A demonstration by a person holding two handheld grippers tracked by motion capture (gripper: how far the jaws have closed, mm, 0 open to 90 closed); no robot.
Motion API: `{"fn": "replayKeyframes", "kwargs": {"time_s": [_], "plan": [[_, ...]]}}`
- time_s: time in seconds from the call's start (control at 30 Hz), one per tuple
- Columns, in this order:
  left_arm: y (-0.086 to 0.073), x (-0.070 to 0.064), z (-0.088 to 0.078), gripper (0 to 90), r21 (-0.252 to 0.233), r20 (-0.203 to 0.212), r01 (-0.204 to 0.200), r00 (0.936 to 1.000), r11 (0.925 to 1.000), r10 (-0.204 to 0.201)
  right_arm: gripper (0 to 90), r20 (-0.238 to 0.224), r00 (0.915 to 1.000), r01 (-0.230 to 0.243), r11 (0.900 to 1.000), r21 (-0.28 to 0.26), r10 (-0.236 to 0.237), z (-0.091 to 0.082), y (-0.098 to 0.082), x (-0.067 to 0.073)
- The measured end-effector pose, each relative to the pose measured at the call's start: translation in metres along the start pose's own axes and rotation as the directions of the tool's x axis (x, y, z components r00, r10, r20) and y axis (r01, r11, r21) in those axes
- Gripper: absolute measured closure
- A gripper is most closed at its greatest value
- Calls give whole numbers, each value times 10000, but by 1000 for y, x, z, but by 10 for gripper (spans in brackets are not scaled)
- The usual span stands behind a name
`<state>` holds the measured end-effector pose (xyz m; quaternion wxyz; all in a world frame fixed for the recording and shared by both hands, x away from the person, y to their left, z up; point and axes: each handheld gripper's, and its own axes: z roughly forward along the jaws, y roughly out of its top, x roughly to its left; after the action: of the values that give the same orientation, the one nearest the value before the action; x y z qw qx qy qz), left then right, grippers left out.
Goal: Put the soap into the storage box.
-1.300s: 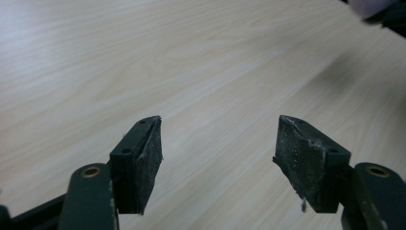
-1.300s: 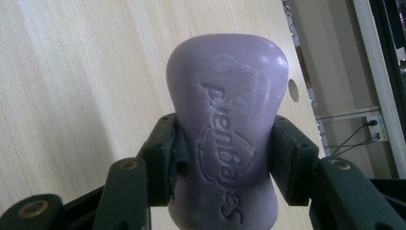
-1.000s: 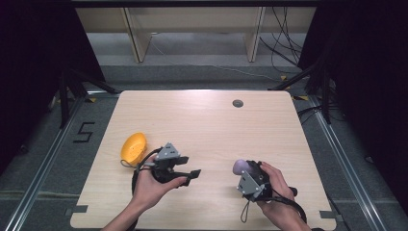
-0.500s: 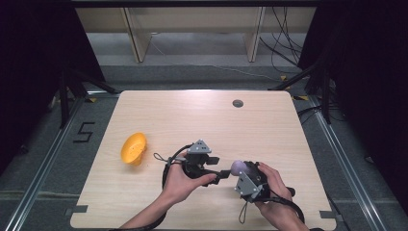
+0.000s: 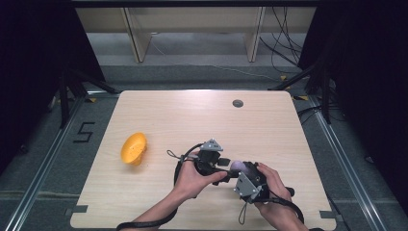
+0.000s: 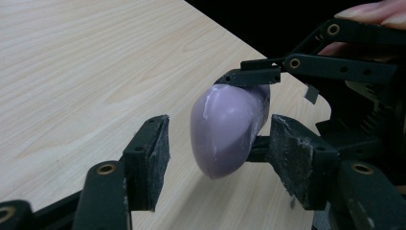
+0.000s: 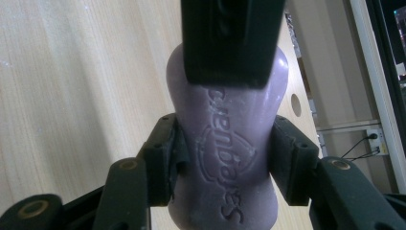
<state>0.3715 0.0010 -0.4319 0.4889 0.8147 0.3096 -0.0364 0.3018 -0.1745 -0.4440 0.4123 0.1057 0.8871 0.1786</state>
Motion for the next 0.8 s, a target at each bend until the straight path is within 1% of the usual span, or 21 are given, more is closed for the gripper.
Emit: {"fn": "replayKeyframes", "kwargs": {"time_s": [0.03, 0.07, 0.1, 0.13, 0.17, 0.2, 0.27, 0.33, 0.4, 0.43, 0.5, 0.53, 0.57, 0.6, 0.63, 0.67, 0.77, 0.8], "plan": [[1, 0, 1, 396, -8, 9, 138, 9999, 9999, -138, 505, -14, 9999, 114, 9999, -37, -114, 0, 0, 0], [0, 0, 4, 396, -281, 38, 232, 9997, 9993, -231, 505, -14, 9999, 114, 9999, -37, -114, 0, 0, 0], [1, 0, 5, 398, -204, 56, 268, 9996, 9994, -267, 505, -79, 9999, 122, 9999, -66, -122, 0, 0, 0], [2, 1, 5, 402, 47, 261, 304, 9992, 9995, -305, 505, -55, 9999, 115, 9999, -47, -116, 0, 0, 0], [2, 1, 6, 406, -10, 378, 365, 9986, 9993, -365, 505, 63, 9995, 311, 9994, -132, -310, 0, 1, -1], [2, 2, 6, 410, -23, 396, 432, 9983, 9991, -431, 505, 92, 9994, 339, 9993, -151, -338, 0, 1, -1], [2, 2, 7, 413, 32, 469, 386, 9981, 9992, -388, 505, -26, 9995, 314, 9994, -149, -315, -1, 1, -1], [1, 2, 9, 419, 63, 478, 509, 9975, 9987, -511, 505, -38, 9995, 326, 9993, -180, -327, -1, 1, -1], [1, 3, 10, 422, 93, 473, 486, 9977, 9988, -489, 505, -5, 9995, 325, 9993, -176, -325, -1, 2, -1], [2, 3, 10, 427, 82, 518, 430, 9977, 9990, -434, 505, 101, 9993, 361, 9992, -189, -359, -1, 2, -1], [2, 4, 11, 433, 91, 495, 464, 9977, 9989, -468, 505, -4, 9994, 333, 9993, -186, -334, -1, 2, -1], [2, 3, 11, 437, 89, 435, 513, 9977, 9986, -517, 505, 252, 9983, -527, 9983, 246, 520, -5, 2, 5], [2, 4, 12, 440, 91, 422, 486, 9979, 9988, -489, 505, 70, 9995, -323, 9995, 29, 323, -2, 2, 4], [2, 4, 12, 446, 131, 490, 443, 9978, 9989, -449, 505, -16, 9999, -136, 9999, 53, 136, -2, 2, 3], [2, 3, 12, 450, 63, 527, 525, 9972, 9986, -527, 505, 666, 9858, 1602, 9827, -933, -1543, 3, 4, -9], [3, 3, 13, 453, 54, 550, 499, 9972, 9987, -502, 505, 6, 9993, 369, 9990, -241, -369, -1, 3, 0], [4, 3, 13, 471, 39, 648, 441, 9969, 9990, -442, 505, 14, 9992, 389, 9989, -261, -389, -1, 3, 0], [4, 3, 14, 479, 17, 583, 557, 9967, 9984, -557, 505, -39, 9998, 186, 9995, -237, -187, -1, 3, 1]]}}
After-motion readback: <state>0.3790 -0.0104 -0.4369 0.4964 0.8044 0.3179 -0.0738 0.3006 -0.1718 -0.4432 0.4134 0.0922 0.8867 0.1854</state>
